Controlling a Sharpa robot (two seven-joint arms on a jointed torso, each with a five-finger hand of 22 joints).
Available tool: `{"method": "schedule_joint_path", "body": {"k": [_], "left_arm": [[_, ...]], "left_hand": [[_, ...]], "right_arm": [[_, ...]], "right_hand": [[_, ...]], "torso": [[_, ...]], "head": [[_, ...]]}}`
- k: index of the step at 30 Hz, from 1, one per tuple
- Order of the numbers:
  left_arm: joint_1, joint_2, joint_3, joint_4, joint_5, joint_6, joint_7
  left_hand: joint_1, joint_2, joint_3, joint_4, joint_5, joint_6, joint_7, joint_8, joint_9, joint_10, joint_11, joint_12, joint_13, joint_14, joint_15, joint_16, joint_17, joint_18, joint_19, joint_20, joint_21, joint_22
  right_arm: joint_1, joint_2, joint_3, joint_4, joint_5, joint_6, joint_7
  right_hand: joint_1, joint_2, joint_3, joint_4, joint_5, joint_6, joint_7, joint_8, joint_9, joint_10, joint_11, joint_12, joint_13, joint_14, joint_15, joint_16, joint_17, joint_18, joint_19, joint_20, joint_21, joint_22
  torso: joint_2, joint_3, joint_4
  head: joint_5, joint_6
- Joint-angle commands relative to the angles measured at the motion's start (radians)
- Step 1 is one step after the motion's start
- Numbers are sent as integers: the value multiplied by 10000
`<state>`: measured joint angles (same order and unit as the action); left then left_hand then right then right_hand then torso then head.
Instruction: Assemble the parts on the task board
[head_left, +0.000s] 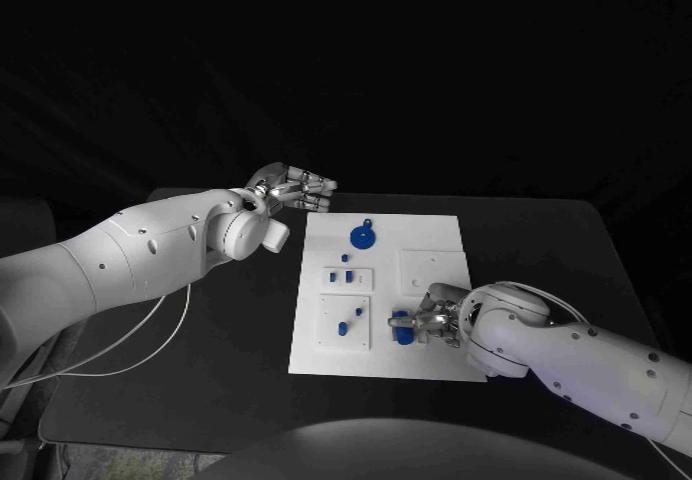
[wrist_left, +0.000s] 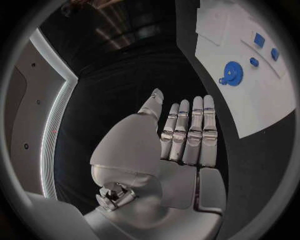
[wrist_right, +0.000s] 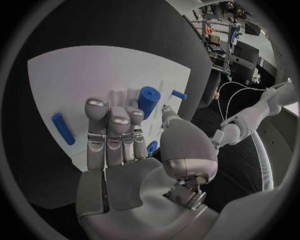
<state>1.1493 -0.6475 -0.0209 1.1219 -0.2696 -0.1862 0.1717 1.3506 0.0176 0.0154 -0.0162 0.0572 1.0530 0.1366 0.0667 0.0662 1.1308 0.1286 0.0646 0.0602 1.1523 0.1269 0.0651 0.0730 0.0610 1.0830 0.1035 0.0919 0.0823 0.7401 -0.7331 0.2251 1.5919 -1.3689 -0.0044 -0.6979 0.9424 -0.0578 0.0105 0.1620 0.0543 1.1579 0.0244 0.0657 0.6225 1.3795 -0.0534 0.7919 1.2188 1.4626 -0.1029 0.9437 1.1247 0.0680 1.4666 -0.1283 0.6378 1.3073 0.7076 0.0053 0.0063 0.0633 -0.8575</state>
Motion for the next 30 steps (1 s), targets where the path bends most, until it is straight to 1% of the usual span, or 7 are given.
{"method": "schedule_joint_path", "body": {"k": [1, 15, 16, 17, 19, 28, 30], "left_arm": [[2, 1, 6, 24, -10, 123, 41], [2, -48, 4, 27, -10, 139, 24], [2, -53, 3, 27, -10, 142, 21], [2, -59, 2, 27, -10, 143, 18], [2, -67, -1, 26, -10, 146, 12], [2, -71, -18, 20, -10, 153, -2], [2, -70, -22, 20, -10, 157, -6]], "left_hand": [[-115, 21, 3, 52, -51, -50, -3, -31, 9, -82, 15, -54, -5, -78, -23, -34, 8, 151, 1, 75, -20, -9], [-127, 20, 6, 79, -50, -49, -3, -30, 10, -81, 14, -53, -5, -80, -23, -34, 9, 153, 1, 77, -22, -10], [-129, 22, 15, 101, -51, -42, -6, -30, 10, -80, 14, -53, -5, -79, -23, -34, 10, 153, 1, 78, -25, -12], [-129, 22, 15, 101, -51, -42, -6, -30, 10, -80, 14, -53, -5, -79, -23, -34, 10, 153, 1, 78, -25, -12], [-129, 22, 15, 101, -51, -42, -6, -30, 10, -80, 14, -53, -5, -79, -23, -34, 10, 153, 1, 78, -25, -12], [-129, 22, 15, 101, -51, -42, -6, -30, 10, -80, 14, -53, -5, -79, -23, -34, 10, 153, 1, 78, -25, -12], [-129, 22, 15, 101, -51, -42, -6, -30, 10, -80, 14, -53, -5, -79, -23, -34, 10, 153, 1, 78, -25, -12]], "right_arm": [[-17, -91, -3, 131, 26, 208, 268], [-18, -735, 113, 659, 554, 1124, 983], [-21, -761, 120, 678, 567, 1209, 1063], [-27, -785, 126, 696, 557, 1273, 1125], [-48, -830, 139, 720, 467, 1330, 1206], [-114, -920, 182, 695, 188, 1527, 1383], [-126, -907, 184, 674, 180, 1495, 1374]], "right_hand": [[203, 37, 18, -238, -41, 79, 4, -6, 24, -23, 14, 41, -6, 23, -45, -26, -1, -111, 523, -23, 65, 108], [528, 95, -250, -796, -36, 154, -17, -9, 207, -53, 6, 152, -16, 11, -45, 6, -32, -111, 519, -18, 73, 115], [755, 180, -156, -956, 125, 154, -12, -10, 225, -66, 11, 162, -11, 9, -33, 2, -39, -115, 513, -6, 51, 111], [848, 202, -163, -1106, 605, 162, -13, -10, 254, -76, 18, 179, -5, 7, -25, -2, -50, -114, 512, 2, 60, 116], [916, 350, -205, -1464, 830, 163, -15, -14, 333, -93, 13, 217, -9, 8, -26, 11, -70, -106, 514, 12, 37, 122], [1164, 430, 87, -1903, 691, 245, -47, -15, 463, -92, -4, 294, -16, -1, -27, 39, -96, -118, 519, 12, 48, 147], [1282, 329, 640, -1961, 317, 266, -71, -21, 454, -90, -19, 305, -19, -4, -43, 42, -104, -127, 518, 0, 45, 152]], "torso": [[1, -4, 6], [-1, 7, -5], [0, 9, -9], [0, 10, -13], [0, 13, -19], [1, 8, -3], [1, 6, -3]], "head": [[-9, 5], [-25, 32], [-31, 18], [-33, 16], [-26, 24], [-48, 24], [-54, 24]]}}
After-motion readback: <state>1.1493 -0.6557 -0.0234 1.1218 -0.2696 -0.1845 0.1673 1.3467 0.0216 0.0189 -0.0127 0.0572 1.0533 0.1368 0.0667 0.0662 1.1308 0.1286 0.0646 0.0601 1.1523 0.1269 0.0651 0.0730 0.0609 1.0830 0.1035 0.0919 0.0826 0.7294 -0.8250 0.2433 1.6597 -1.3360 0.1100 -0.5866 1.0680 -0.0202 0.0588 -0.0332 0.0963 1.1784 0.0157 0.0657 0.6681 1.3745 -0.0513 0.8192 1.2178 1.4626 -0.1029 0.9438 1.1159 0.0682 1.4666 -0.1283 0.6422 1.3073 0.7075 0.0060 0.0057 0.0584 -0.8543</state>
